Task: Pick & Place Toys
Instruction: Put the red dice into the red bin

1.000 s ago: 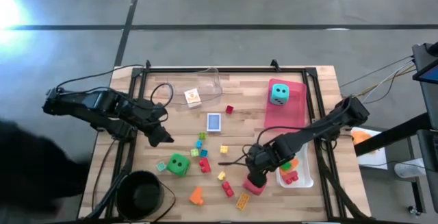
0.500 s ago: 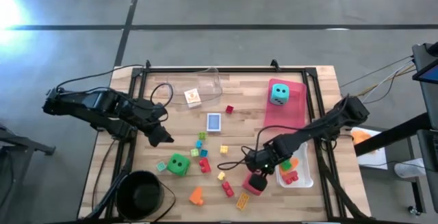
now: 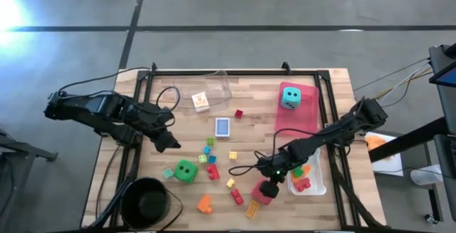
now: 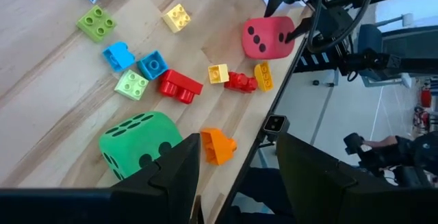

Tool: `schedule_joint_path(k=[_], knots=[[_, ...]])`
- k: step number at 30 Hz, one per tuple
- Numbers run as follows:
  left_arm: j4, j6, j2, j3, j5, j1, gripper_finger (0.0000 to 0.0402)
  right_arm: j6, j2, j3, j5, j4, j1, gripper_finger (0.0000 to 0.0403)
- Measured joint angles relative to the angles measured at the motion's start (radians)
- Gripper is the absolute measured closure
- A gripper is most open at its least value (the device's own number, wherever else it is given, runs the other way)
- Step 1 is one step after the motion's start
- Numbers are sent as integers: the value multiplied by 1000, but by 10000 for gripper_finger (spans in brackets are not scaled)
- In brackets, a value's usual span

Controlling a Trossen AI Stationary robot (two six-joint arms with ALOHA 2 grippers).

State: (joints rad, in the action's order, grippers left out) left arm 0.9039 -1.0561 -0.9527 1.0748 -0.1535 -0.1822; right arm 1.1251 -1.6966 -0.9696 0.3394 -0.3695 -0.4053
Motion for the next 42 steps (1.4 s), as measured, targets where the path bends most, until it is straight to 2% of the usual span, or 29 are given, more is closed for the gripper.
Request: schedule_joint_path(k=[3,7,8,25,34,42], knots=[[0,0,0,0,0,0,205,17,0,8,-2,2,0,135],[0,-11,0,0,0,0,205,46,0,20,-1,19,0,220],[0,-11,0,0,0,0,205,50,0,22,3,22,0,227],[0,-11,0,0,3,0,205,32,-9,-58,-36,0,-1,230],[3,-21,0,0,3,0,205,-12,-11,-163,-182,-142,2,243],[17,-45,0,0,2,0,205,-17,5,-238,-298,-200,1,246]])
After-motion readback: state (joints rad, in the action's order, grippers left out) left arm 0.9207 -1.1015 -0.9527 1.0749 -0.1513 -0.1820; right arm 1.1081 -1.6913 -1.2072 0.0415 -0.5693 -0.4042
